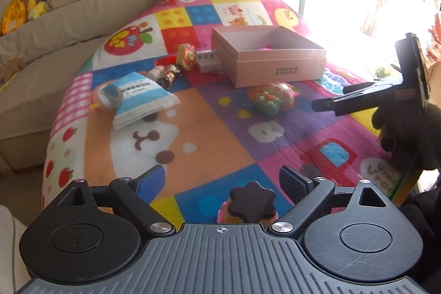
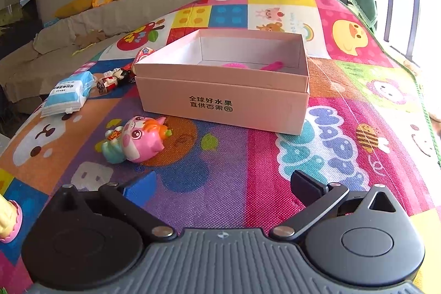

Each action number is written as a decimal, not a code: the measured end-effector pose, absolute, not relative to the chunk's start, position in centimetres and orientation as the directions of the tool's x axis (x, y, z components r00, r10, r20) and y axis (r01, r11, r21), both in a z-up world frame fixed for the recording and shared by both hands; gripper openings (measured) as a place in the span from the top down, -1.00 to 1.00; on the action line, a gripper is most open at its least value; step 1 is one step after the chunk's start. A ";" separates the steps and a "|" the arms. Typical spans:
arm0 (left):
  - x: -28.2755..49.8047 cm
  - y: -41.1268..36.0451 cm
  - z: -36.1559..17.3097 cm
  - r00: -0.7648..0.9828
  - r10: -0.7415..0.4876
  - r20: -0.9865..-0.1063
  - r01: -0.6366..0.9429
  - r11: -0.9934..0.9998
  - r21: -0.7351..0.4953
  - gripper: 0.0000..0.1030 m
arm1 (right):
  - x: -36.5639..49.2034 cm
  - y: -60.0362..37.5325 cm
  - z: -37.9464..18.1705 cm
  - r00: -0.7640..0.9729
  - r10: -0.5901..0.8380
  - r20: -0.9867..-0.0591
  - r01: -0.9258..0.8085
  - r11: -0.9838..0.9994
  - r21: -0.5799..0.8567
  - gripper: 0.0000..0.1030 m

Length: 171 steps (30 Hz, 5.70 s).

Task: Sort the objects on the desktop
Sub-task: 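Grasp the pink jar with brown flower lid with the left tool, then carry the jar into the box with the left tool while the right places the pig inside, then grasp the yellow tape roll with the right tool and drop it in the box, then grasp the pink Hello Kitty toy with the right tool while the left grasps the wooden doll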

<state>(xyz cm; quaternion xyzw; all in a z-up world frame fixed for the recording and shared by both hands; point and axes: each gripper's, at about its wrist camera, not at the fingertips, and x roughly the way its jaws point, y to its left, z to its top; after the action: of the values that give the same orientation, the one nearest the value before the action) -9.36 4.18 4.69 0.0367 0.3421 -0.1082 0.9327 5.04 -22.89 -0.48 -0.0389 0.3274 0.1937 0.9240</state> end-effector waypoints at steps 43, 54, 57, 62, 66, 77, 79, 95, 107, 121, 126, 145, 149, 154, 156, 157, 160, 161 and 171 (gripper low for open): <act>-3.0 2.9 0.4 0.745 -0.138 -0.653 0.182 0.983 0.000 -0.34 | 4.4 -16.6 1.3 0.654 0.410 -0.636 -0.563 0.825 -0.047 -1.00; -2.7 2.8 0.4 0.754 -0.110 -0.647 0.151 0.988 0.009 -0.18 | 6.8 -12.7 0.5 0.606 0.417 -0.677 -0.607 0.793 -0.055 -0.41; -3.1 2.5 0.5 0.753 -0.113 -0.648 0.167 0.986 0.023 -0.18 | 5.3 -13.5 1.4 0.609 0.426 -0.669 -0.628 0.774 -0.078 -0.39; -3.3 1.6 2.5 0.766 -0.159 -0.622 0.214 0.977 0.014 -0.18 | 1.9 -16.9 4.1 0.635 0.439 -0.635 -0.643 0.757 -0.119 -0.36; -1.6 -0.2 7.1 0.834 -0.199 -0.515 0.269 0.961 0.065 -0.18 | -0.1 -19.9 8.5 0.715 0.440 -0.544 -0.608 0.775 -0.172 -0.34; 13.5 -6.8 10.5 0.879 -0.245 -0.410 0.304 0.949 0.085 -0.19 | 7.7 -24.7 14.3 0.861 0.327 -0.388 -0.412 0.897 -0.158 -0.34; 15.7 -6.8 9.4 0.869 -0.244 -0.430 0.290 0.956 0.043 -0.20 | 10.3 -24.4 13.6 0.848 0.328 -0.417 -0.413 0.901 -0.131 -0.34; 5.5 2.5 3.1 0.876 -0.062 -0.478 0.117 0.990 0.085 -1.00 | 24.8 -19.9 7.9 0.733 0.294 -0.613 -0.344 0.938 0.039 -0.40; 4.7 7.9 2.0 0.863 0.037 -0.504 -0.076 0.996 -0.056 -1.00 | 22.8 -12.0 10.0 0.672 0.378 -0.637 -0.483 0.875 0.010 -0.54; 3.0 9.6 1.2 0.874 -0.019 -0.485 -0.069 0.984 -0.162 -1.00 | 26.9 2.1 2.9 0.481 0.312 -0.820 -0.553 0.833 -0.007 -0.01; 3.0 10.3 1.1 0.874 -0.029 -0.485 -0.081 0.975 -0.206 -1.00 | 24.0 0.7 5.1 0.490 0.365 -0.792 -0.604 0.797 -0.006 0.64; 1.9 8.5 1.3 0.877 0.034 -0.480 -0.101 0.988 -0.115 -1.00 | 10.8 -13.2 10.0 0.484 0.479 -0.732 -0.659 0.750 0.056 0.63; 2.1 7.7 1.3 0.872 0.050 -0.487 -0.099 0.992 -0.075 -1.00 | 8.1 -15.7 9.1 0.609 0.348 -0.713 -0.593 0.796 -0.119 0.61; 1.8 7.1 1.3 0.859 0.061 -0.508 -0.099 0.994 -0.048 -1.00 | 5.9 -17.3 8.0 0.494 0.532 -0.688 -0.685 0.725 0.069 -0.02; 1.6 6.8 1.2 0.856 0.061 -0.513 -0.092 0.995 -0.035 -1.00 | 4.9 -18.1 8.2 0.562 0.534 -0.632 -0.678 0.735 0.018 -0.33; 1.6 6.6 1.2 0.854 0.064 -0.516 -0.089 0.996 -0.023 -1.00 | 5.0 -18.7 8.3 0.586 0.525 -0.617 -0.661 0.750 0.010 -0.41; 1.8 6.0 1.4 0.854 0.076 -0.515 -0.084 0.996 0.009 -1.00 | 6.1 -21.3 8.2 0.647 0.468 -0.602 -0.567 0.823 0.030 -0.59; 1.8 5.8 1.6 0.857 0.066 -0.511 -0.074 0.997 0.004 -1.00 | 6.6 -22.3 7.8 0.669 0.436 -0.602 -0.523 0.851 0.035 -0.65; 9.9 3.4 3.8 0.863 0.047 -0.504 -0.013 0.997 0.071 -1.00 | 7.7 -25.7 2.1 0.706 0.347 -0.617 -0.343 0.930 0.132 -0.93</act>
<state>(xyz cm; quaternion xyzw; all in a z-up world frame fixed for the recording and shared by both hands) 9.93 3.42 3.79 0.0326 0.2616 0.0153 0.9645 7.67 -25.73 2.09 0.0036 0.3348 0.1868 0.9236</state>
